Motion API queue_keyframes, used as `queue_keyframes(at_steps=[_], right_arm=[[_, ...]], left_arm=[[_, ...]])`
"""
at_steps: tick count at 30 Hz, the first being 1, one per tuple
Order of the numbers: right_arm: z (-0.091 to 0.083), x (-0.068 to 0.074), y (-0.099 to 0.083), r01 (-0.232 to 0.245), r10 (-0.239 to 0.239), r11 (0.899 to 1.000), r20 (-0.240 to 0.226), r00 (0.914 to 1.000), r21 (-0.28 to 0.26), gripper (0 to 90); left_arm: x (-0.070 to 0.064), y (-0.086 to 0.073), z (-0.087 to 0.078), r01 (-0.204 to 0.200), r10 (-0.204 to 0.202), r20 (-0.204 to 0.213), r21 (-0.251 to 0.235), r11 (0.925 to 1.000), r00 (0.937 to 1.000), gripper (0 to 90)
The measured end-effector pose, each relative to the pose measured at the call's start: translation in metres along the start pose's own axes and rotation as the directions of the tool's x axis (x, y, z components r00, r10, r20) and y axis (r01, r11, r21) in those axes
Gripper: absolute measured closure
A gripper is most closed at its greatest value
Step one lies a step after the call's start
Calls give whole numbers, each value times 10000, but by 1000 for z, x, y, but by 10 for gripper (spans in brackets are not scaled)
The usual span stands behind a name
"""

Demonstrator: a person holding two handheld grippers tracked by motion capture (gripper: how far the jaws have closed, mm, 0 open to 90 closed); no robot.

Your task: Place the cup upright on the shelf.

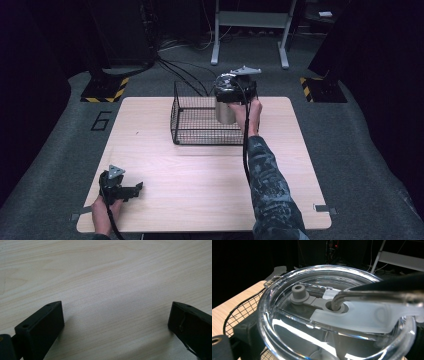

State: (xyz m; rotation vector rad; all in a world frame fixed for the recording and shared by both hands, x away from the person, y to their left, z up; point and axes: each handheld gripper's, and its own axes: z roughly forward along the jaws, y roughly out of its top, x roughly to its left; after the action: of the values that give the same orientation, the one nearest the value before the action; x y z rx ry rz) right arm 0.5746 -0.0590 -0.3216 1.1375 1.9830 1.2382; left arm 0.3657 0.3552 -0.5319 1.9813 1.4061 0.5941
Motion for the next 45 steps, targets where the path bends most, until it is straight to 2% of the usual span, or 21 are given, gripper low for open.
queue_keyframes(at_steps=[8,23,30,34,35,45], right_arm=[[14,1,-2,-32,31,9999,131,9999,97,36],[45,0,-17,-624,614,9966,209,9979,529,36],[57,1,-26,-836,824,9940,199,9964,702,36],[62,3,-32,-972,960,9920,181,9952,801,36],[63,4,-33,-994,981,9914,192,9950,846,36],[74,4,-42,-1207,1179,9866,315,9925,1098,36]], left_arm=[[0,0,0,32,-32,13,-7,10000,10000,4],[0,0,0,60,-60,9,-10,10000,10000,4],[1,0,0,-59,59,-12,18,10000,10000,4],[0,0,0,-49,49,-10,-17,10000,10000,4],[0,0,1,98,-98,-29,-133,9999,9999,4],[0,0,1,74,-74,-24,-133,9999,10000,4]])
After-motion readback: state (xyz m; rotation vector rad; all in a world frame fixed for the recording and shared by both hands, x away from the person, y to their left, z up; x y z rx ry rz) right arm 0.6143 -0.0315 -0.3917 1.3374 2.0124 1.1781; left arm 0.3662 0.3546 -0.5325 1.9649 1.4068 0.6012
